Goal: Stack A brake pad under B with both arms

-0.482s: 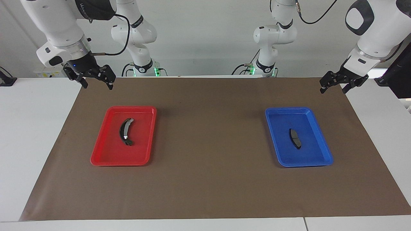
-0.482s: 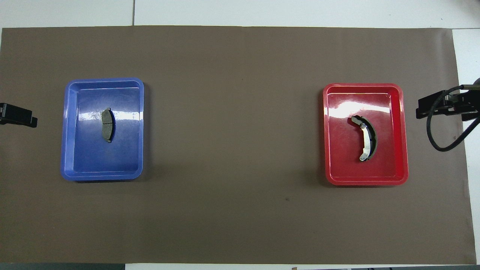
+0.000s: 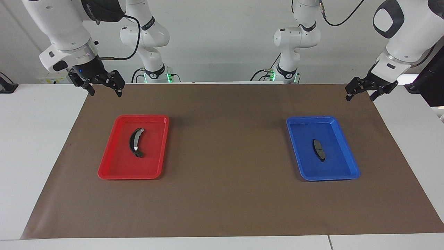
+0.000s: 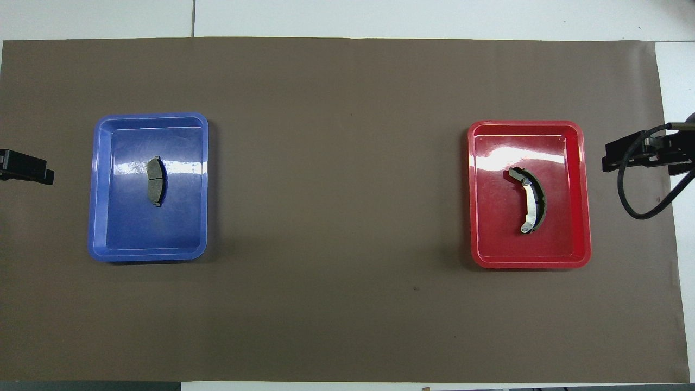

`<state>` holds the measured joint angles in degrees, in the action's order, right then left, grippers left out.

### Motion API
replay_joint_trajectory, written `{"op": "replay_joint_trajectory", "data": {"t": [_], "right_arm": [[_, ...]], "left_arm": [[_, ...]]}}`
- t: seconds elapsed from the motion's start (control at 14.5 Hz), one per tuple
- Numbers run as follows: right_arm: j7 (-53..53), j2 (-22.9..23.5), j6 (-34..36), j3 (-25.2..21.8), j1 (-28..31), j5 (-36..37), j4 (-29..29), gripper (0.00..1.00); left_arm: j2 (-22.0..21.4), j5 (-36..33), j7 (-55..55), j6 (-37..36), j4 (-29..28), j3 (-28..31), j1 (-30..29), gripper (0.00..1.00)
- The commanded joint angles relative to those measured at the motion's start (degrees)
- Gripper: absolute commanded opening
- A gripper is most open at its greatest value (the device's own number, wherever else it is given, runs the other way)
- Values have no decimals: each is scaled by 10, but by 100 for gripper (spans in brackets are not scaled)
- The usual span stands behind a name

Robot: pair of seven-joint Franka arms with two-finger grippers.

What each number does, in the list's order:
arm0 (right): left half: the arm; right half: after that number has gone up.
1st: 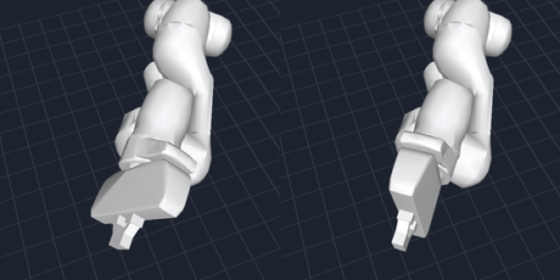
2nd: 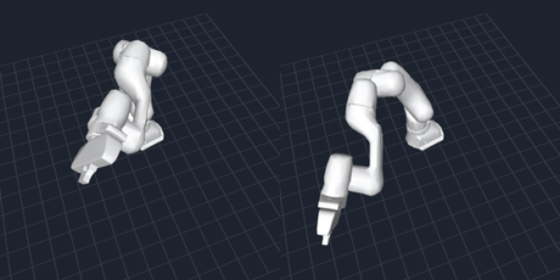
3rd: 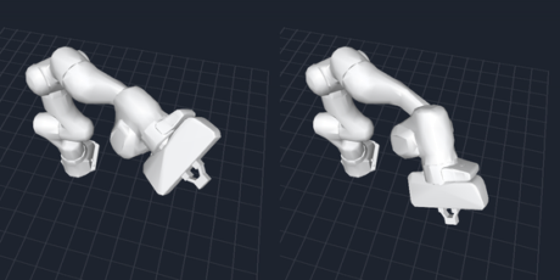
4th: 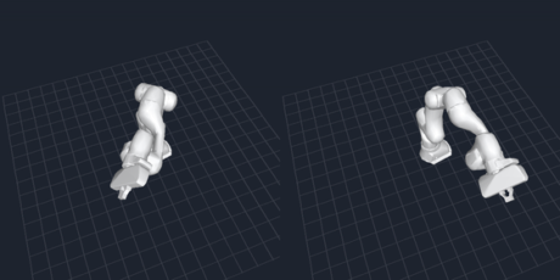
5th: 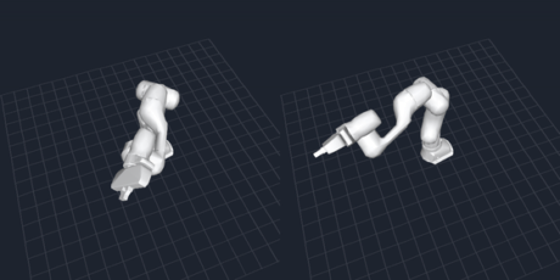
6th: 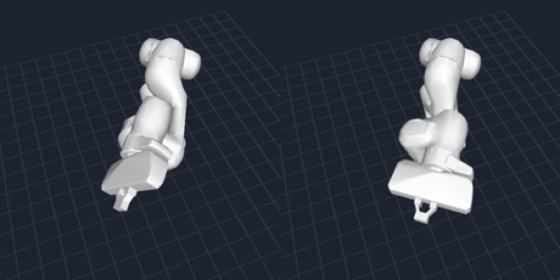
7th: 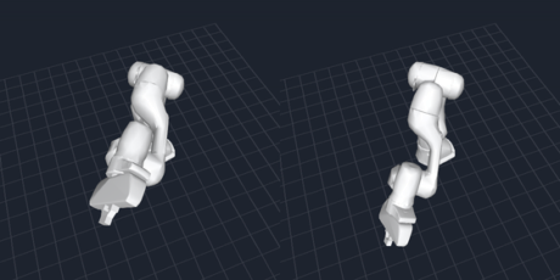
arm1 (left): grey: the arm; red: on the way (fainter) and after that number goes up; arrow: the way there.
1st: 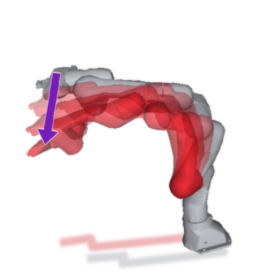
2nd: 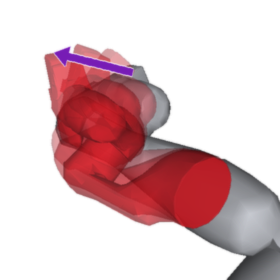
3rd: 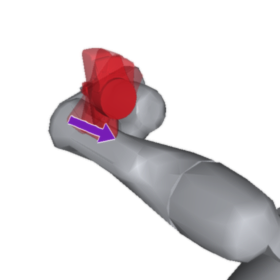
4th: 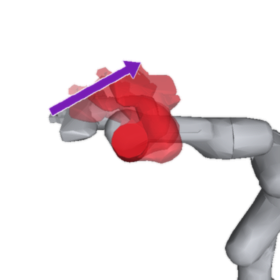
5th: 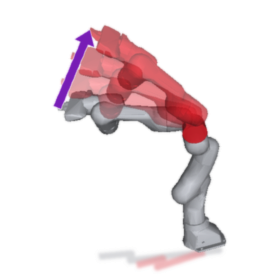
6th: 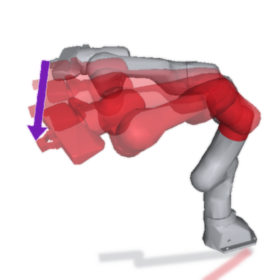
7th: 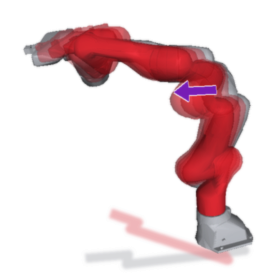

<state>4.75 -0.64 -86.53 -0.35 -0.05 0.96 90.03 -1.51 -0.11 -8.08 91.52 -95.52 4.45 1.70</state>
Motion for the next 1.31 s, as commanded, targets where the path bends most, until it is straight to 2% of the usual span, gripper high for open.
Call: {"op": "replay_joint_trajectory", "data": {"t": [0.0, 1.24], "right_arm": [[-11, 1, 0, 2, 8, -10, 0, 100], [-4, -1, 0, 2, 6, -12, 5, 100]], "left_arm": [[-12, -9, 3, 4, -9, -3, -5, 99], [-11, -9, -4, 15, -9, -5, 1, 99]]}}
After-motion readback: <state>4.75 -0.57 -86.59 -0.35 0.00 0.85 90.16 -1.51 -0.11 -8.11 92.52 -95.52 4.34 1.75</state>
